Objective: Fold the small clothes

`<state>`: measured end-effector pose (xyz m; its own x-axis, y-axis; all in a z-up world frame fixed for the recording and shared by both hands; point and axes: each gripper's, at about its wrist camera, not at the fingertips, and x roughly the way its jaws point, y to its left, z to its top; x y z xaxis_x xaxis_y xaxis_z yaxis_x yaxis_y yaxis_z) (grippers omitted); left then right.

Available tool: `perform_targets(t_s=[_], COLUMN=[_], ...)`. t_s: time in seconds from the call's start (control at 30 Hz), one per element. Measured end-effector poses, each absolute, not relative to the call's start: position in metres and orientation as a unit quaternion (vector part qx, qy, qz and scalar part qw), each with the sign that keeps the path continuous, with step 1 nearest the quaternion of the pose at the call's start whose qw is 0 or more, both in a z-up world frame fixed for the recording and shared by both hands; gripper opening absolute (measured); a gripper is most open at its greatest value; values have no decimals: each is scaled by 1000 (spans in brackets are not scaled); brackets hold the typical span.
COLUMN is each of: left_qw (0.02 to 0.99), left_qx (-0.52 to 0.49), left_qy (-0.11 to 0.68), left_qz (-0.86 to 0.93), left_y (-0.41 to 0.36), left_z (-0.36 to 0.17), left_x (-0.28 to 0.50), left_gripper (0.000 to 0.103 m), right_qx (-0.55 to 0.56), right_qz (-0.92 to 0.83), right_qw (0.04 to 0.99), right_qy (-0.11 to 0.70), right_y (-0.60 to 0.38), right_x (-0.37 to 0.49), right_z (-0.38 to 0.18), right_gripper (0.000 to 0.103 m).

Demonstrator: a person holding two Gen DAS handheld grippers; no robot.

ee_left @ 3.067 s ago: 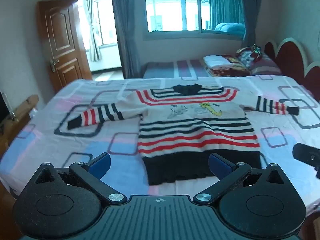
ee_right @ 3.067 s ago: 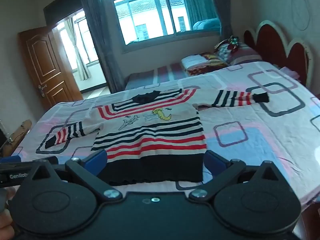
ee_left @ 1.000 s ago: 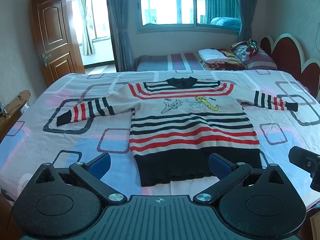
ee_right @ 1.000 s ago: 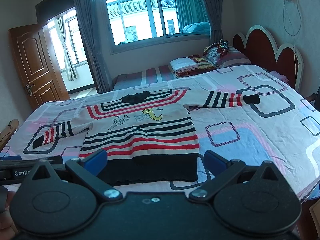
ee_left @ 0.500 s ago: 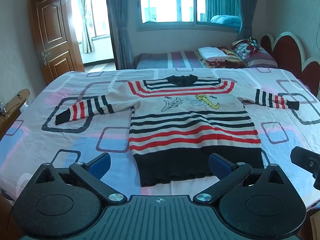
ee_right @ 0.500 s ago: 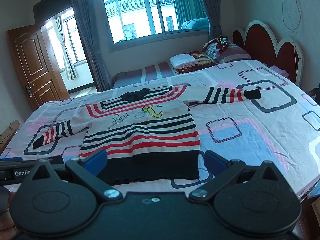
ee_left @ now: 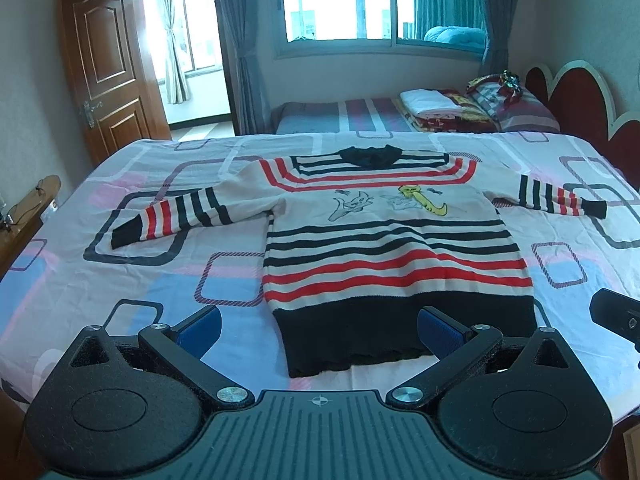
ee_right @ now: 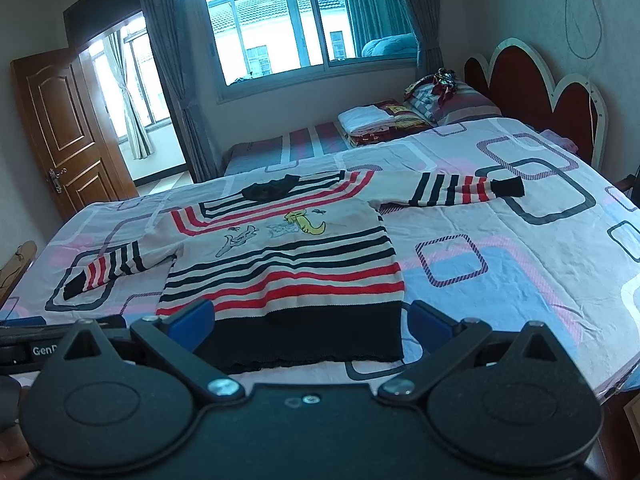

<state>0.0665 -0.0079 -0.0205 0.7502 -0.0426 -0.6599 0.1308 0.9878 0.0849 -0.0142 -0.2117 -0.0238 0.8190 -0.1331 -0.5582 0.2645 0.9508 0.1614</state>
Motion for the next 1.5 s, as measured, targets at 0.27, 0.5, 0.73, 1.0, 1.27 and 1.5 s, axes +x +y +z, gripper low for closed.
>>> perform_targets(t_s=[0.27, 0.5, 0.73, 1.0, 1.27, 1.5], left_qw=[929, 925, 921, 915, 912, 908], left_qx=[65, 48, 73, 85, 75, 91], left_qy=[360, 374, 378, 393, 401, 408], left_qz=[-51, -49, -50, -41, -46, -38], left_y=[-11, -21, -52, -99, -142, -180], left_z=[-29, -45, -64, -88, -106, -128], left_x=[85, 126, 181, 256, 322, 375], left_gripper=[103, 103, 103, 103, 103, 103], right_qx=[112, 103, 96, 120, 144, 187], right_qz=[-111, -134, -164, -195, -231, -270], right_qw=[945, 945, 943, 929, 908, 881], right_qy=[286, 282, 273, 291, 320, 340], right_y=[-215, -238, -283, -350, -426, -502], right_x=[-1, 27, 67, 130, 193, 235], right_z=[-29, -36, -50, -79, -112, -141], right_gripper=[102, 102, 102, 95, 85, 80])
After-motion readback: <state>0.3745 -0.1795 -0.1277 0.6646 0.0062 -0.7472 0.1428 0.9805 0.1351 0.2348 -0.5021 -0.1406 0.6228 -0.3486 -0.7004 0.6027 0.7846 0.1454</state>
